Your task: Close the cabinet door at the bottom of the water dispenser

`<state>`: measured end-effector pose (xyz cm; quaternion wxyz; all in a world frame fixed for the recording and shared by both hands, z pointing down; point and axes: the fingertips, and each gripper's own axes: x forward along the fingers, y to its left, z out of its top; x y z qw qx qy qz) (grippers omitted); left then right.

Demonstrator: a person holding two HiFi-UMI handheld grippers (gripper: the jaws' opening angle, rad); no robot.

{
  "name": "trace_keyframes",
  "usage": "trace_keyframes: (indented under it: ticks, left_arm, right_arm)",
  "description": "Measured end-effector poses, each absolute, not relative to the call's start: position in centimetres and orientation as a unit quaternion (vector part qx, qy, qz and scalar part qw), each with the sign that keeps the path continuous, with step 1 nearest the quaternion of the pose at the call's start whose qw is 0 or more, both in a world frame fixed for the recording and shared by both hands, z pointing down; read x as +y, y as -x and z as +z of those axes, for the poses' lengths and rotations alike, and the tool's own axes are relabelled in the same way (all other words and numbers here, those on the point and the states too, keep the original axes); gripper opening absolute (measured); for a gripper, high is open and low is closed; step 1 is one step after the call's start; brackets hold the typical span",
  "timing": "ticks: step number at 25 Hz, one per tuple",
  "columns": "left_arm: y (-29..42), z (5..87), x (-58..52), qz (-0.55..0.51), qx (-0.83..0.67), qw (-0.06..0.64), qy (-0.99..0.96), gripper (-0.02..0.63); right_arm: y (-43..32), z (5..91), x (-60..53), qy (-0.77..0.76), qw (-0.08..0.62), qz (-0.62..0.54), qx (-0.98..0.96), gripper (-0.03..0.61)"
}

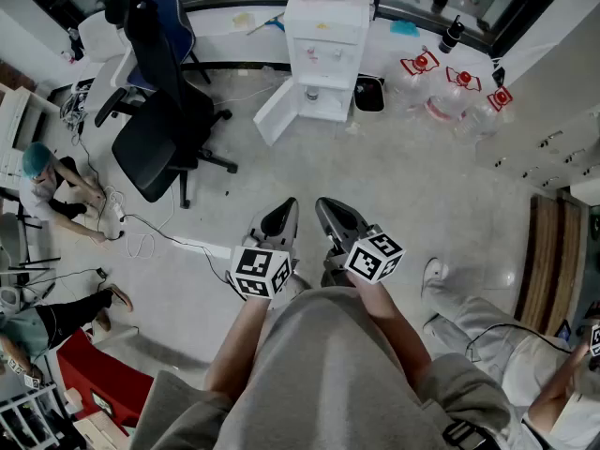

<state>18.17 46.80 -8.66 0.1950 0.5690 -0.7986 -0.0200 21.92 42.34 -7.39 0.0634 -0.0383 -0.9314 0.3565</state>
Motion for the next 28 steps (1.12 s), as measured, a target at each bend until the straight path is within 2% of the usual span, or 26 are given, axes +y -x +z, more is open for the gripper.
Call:
trace_keyframes:
  ticks: [15,28]
  left_arm:
    - [-18.2,-8.5,56.8,-0.045,-0.805,0.184,-0.562,0.008]
    - [-15.1,-4.8,58.1,-0.060,-0.804,0.220,-0.549,0.009]
  right_arm:
    - [-21.8,-7.5,52.0,0.040,0.073,0.343,-0.936,0.011]
    - [-19.5,-4.7,51.2,0.020,0.088,0.375,-0.923,0.011]
